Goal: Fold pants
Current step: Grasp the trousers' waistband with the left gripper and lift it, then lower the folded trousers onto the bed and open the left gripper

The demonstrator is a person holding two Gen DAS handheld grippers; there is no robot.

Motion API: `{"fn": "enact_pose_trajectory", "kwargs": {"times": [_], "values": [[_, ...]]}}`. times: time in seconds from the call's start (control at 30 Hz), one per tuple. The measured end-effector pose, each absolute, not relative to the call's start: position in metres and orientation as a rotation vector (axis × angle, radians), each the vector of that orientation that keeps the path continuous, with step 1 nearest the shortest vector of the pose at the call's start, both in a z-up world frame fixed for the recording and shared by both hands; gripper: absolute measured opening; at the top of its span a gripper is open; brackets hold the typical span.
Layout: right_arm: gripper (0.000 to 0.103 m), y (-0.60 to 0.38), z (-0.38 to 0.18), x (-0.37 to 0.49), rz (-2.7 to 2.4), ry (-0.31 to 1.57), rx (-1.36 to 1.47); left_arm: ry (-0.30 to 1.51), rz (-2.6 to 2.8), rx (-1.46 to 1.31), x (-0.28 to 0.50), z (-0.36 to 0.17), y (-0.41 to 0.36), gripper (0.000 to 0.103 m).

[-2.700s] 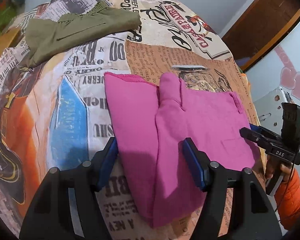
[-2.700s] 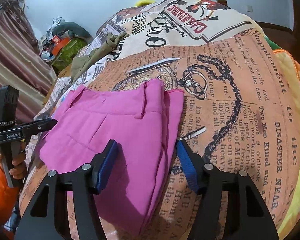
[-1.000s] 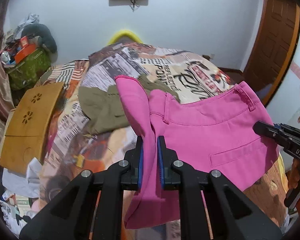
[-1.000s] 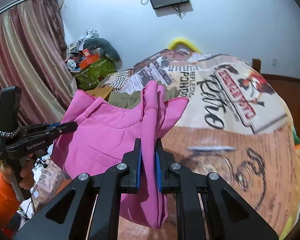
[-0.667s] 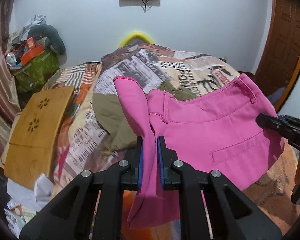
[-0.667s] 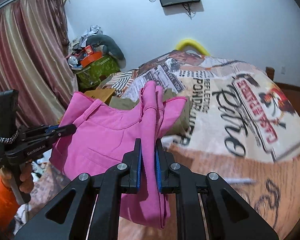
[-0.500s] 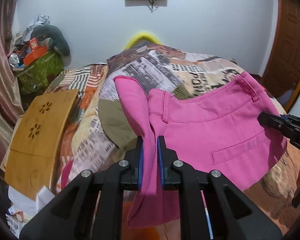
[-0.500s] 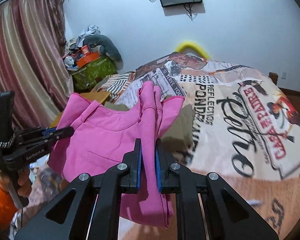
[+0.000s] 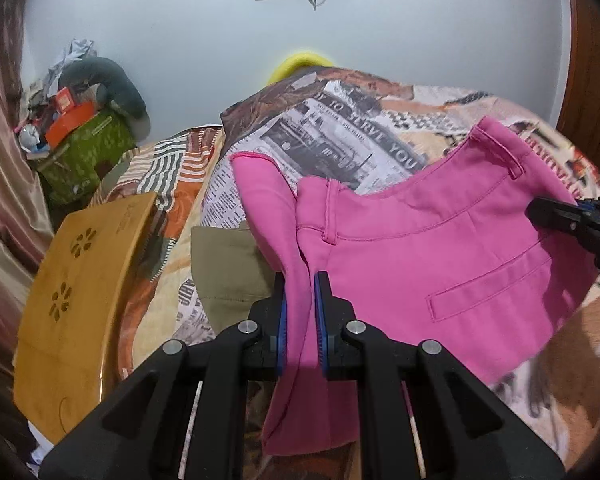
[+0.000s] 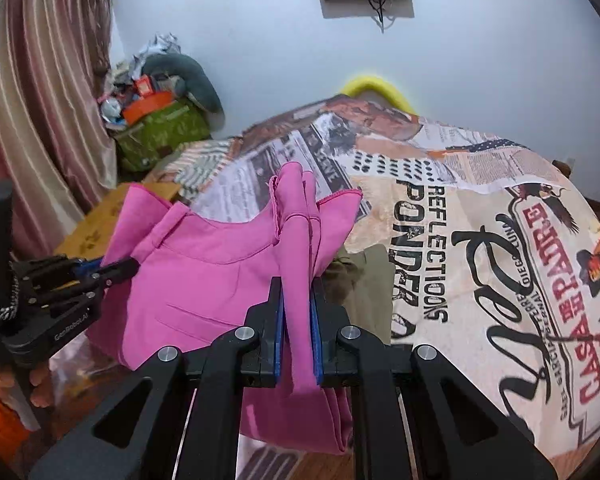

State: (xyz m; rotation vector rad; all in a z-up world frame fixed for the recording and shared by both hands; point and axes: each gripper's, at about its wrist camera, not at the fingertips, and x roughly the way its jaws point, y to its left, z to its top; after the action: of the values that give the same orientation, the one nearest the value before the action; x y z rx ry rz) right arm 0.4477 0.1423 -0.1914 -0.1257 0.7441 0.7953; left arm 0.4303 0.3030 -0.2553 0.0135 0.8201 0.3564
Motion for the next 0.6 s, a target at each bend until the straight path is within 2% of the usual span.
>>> {"fn": "enact_pose_trajectory", "kwargs": {"times": [0.2,0.3,0.6], "values": [[0.011,0.148,-0.212,0.460,0.774,0.787,-0.151,0.884,0.421,0.031,0.439,-0.291,0.309,0.016],[0.016,0.144,-0.213,0.456,0.772,0.786,-0.168,0.888,0.435,0.070,0.434,-0.295,0.308,0.018],[0.024,0.114,-0.209,0.446,0.753,0.778,-0.217,0.971,0.411,-0.010,0.408,-0.304,0.339,0.021]]}}
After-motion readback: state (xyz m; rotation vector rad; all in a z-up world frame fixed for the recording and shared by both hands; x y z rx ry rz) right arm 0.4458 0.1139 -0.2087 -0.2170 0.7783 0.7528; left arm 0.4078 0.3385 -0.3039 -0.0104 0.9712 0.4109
